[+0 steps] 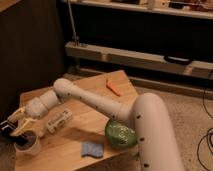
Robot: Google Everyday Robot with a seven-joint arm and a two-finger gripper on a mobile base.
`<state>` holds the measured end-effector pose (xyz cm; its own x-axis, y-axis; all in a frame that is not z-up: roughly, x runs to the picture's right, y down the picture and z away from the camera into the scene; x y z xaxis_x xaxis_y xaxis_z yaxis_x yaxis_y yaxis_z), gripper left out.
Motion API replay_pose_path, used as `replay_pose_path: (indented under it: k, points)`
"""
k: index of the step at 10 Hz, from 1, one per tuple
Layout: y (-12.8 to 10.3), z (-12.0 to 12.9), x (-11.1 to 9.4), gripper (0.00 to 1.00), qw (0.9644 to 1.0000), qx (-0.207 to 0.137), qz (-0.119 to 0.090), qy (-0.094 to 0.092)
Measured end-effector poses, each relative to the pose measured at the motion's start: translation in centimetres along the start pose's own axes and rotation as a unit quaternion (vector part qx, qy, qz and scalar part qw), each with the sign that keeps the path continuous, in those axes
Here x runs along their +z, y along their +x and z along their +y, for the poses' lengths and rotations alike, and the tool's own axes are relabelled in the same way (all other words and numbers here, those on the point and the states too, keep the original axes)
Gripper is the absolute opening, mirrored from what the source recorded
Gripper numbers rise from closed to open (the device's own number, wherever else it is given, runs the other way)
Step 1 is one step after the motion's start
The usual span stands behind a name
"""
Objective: Place the eraser in the ceramic cup
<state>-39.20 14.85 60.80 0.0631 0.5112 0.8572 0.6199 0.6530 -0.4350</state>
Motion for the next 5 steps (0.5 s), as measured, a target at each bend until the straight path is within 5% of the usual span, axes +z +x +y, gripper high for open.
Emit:
replay_pose_path:
  k: [5]
  points:
    - [1.5, 0.0, -1.1, 0.80, 0.9997, -0.015, -0.018, -0.012]
